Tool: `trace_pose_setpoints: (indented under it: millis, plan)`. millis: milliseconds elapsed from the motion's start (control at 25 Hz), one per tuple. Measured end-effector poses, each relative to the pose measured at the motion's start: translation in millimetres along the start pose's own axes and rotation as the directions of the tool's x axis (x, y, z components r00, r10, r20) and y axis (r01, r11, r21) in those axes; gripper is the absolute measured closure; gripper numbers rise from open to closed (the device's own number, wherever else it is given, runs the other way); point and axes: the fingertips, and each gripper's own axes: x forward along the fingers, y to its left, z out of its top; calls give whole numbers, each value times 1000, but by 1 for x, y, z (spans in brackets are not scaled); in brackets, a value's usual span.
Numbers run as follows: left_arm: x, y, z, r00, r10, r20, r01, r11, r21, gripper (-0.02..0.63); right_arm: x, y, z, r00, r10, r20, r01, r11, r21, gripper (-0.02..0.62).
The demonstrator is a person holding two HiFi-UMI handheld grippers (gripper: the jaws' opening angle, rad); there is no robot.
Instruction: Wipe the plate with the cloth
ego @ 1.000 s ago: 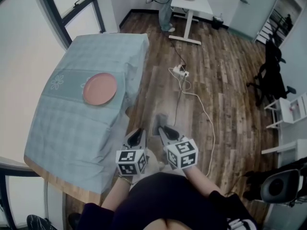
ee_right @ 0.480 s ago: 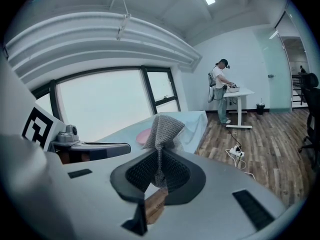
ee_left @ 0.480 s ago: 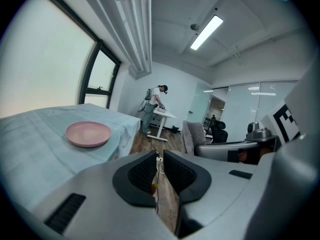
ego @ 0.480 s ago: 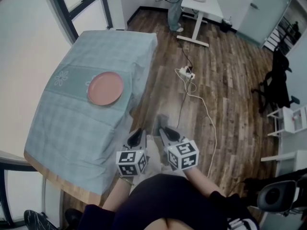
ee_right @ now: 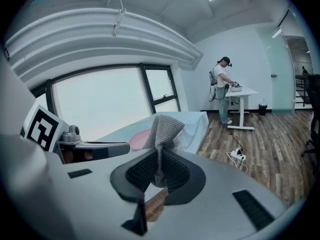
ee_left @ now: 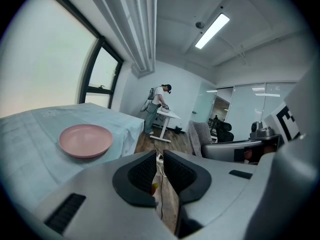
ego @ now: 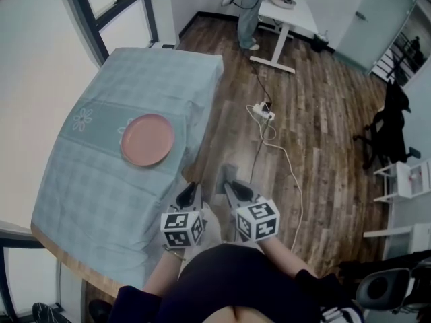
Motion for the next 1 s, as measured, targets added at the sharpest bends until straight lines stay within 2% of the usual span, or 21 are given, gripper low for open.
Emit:
trace_pose_setpoints:
  millis: [400,1000]
  plan:
    - [59,32,32,1000,9,-3,-9,1000,-28,551,61,-26,37,999,23,-24,-24,999,-23,563]
    - [94,104,66,997,79,-17,-80,994,-70,551,143,-19,91,995,86,-51,-90,993,-72,563]
